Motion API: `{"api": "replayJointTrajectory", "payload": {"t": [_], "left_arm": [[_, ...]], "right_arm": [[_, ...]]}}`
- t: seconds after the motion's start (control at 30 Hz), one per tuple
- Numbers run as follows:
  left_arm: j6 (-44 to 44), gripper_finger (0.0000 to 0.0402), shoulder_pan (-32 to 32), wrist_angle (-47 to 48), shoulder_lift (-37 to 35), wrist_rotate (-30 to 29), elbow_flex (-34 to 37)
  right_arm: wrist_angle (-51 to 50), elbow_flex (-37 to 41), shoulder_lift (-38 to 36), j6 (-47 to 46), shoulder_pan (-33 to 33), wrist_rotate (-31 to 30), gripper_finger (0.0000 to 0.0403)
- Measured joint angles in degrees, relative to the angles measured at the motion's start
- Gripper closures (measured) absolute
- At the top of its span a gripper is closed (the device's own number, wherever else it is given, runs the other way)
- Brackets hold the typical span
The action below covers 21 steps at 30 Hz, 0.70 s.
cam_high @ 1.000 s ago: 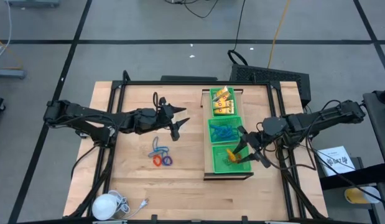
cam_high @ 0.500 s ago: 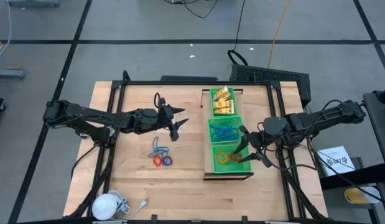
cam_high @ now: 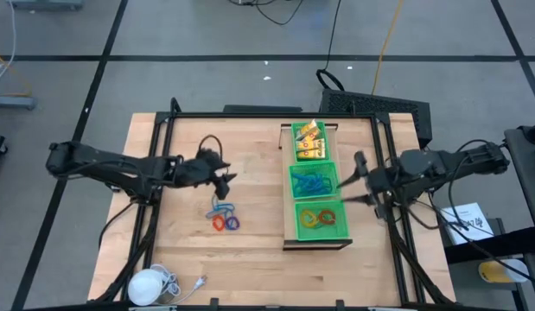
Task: Pick & Place Office Desk Supplies
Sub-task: Put the blue rubber band into the middle green bin
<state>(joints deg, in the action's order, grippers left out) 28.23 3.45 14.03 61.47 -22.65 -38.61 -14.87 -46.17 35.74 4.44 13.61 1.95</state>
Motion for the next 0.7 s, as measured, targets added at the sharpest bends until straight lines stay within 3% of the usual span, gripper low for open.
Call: {"api": "replayJointTrajectory", "payload": {"t": [0.13,0.23,0.7], "left_arm": [[11.61,0.0179,1.21,4.82,0.71,10.77,4.45],[16.73,0.0179,3.1,5.78,0.88,17.16,7.51],[26.28,0.0179,10.66,8.56,5.17,22.47,11.04]], "right_arm": [[0.0,0.0,-1.63,1.45,-0.01,-10.84,0.0239],[-0.02,0.0,-1.74,2.19,-0.02,-14.69,0.0239],[-0.04,0.0,-0.11,2.37,-0.02,-15.38,0.0238]]}}
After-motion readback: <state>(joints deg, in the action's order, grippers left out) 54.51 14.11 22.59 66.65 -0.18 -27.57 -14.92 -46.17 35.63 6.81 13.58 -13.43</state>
